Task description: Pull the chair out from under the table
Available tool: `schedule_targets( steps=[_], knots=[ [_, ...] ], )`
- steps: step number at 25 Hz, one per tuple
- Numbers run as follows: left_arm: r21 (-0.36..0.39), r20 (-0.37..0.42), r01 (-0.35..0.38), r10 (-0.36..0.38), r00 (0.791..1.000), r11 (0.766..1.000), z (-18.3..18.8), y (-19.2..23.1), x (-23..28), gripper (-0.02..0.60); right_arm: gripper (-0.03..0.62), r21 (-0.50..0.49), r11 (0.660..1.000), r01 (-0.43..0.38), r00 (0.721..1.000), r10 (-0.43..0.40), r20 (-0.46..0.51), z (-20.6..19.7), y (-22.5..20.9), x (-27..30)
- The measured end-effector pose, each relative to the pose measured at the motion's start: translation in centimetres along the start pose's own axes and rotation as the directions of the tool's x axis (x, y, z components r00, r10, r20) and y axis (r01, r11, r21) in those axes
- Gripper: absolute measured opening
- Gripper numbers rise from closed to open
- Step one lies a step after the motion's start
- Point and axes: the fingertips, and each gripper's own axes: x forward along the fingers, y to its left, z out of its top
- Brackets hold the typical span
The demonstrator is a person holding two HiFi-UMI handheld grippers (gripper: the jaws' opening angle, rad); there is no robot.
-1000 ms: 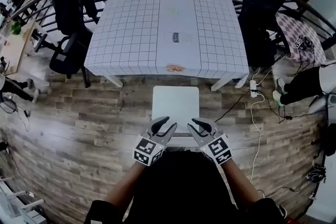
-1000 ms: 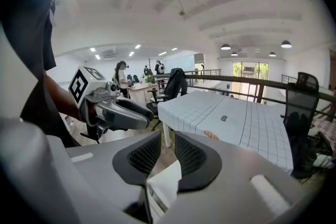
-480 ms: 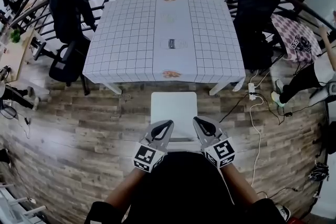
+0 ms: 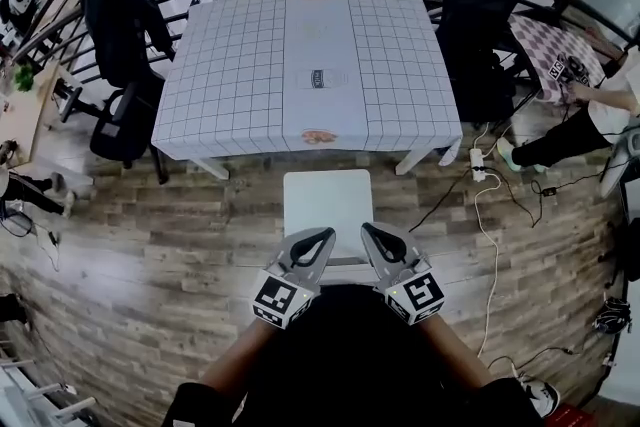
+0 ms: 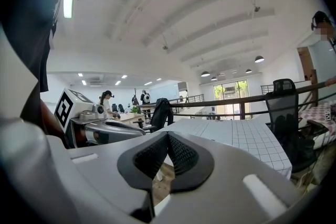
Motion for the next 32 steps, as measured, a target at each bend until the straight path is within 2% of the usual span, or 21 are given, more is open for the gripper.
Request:
schedule_targets(
  steps=[5,8,13,25,32],
  knots=[
    [0.015,-0.001,-0.006,0.006,1.0,1.0,1.3,-3.2,-2.2,0.009,-0.003,-0.061,0.998,-0.011,1.0,0.013,0.029,1.4,2.6,-3.5],
    [0.039,0.009,-0.013,0.012,1.0,0.999,0.0,-5.2,-3.9,0.009,-0.003,-0.105,0.994,-0.009,0.998,0.015,0.056,-0.5,4.9,-5.9],
    [0.03,0.0,0.003,-0.003,1.0,1.0,-1.1,-2.3,-0.6,0.009,-0.003,-0.089,0.996,-0.007,0.999,0.011,0.048,-0.8,1.7,-2.3],
    [0.016,-0.005,0.043,-0.043,0.999,0.999,-0.5,-2.4,0.3,0.009,-0.003,-0.08,0.997,0.01,1.0,-0.008,0.022,-0.2,1.3,-2.0],
    [0.008,-0.016,0.069,-0.069,0.997,0.998,6.2,-3.3,-3.7,0.009,-0.003,-0.069,0.997,0.028,1.0,-0.029,-0.006,6.4,4.6,-3.4]
  ],
)
